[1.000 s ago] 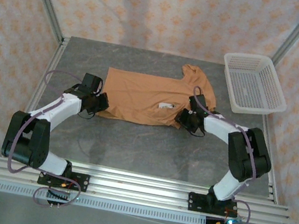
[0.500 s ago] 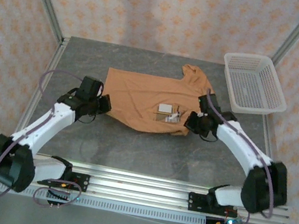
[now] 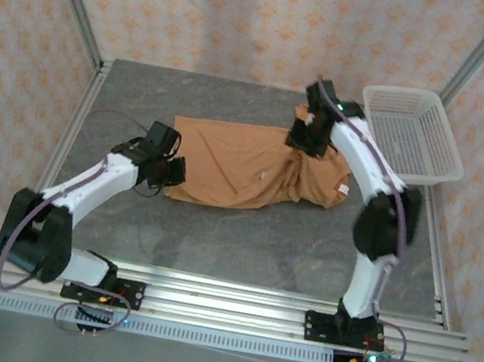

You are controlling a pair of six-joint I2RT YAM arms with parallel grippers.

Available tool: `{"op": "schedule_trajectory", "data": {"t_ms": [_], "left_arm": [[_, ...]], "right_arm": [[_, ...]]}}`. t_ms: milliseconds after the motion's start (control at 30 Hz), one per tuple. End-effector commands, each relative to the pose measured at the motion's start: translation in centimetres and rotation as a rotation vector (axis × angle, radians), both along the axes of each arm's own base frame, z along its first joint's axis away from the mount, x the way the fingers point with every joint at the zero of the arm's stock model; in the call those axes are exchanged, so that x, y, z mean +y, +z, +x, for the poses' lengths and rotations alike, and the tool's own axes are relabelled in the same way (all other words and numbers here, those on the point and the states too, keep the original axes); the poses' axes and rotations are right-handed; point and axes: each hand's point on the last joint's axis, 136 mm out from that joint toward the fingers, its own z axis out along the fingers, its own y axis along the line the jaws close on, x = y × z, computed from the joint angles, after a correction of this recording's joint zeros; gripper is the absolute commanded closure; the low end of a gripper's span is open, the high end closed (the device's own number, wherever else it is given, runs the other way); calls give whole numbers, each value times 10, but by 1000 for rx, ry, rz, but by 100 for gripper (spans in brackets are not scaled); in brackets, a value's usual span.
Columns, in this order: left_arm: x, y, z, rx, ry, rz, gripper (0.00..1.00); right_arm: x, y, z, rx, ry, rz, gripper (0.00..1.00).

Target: Fold the inside-out t-shirt

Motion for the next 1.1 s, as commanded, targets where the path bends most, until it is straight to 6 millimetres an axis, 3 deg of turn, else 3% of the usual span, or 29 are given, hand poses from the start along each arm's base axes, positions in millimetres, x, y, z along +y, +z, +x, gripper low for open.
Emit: {"op": "schedule_trajectory", "data": {"t_ms": [0,67,167,367,500,600,767,833,967,1067], "left_arm": [[4,5,24,-26,-12,31,100],[2,4,26,-23,-15,23,100],[5,7,26,-32,-9,22,100],[7,3,22,-23,-8,6,100],[8,-1,17,-7,-12,3,100],[8,-3,14,-4,-11,-1,100],[9,-5,9,2,-7,-3,100],[10,-5,7,2,-8,-2,100],[12,-3,6,-1,-7,4,100],[12,0,7,-7,-5,2,100]], "right_arm": [[-11,-20,18,86,18,-133,46],[-21,-12,19,85,14,-195,44],[-31,-8,-6,78,37,-249,43],[-44,-43,-78,22,-11,-122,45],[-43,-72,-101,26,-43,-46,46],[-44,-90,-100,23,-69,-35,45],[-58,-116,-81,35,-110,-97,47],[-66,-120,-73,31,-118,-127,56],[-79,-106,-65,16,-114,-165,88],[-84,-90,-60,-6,-90,-189,97]]}}
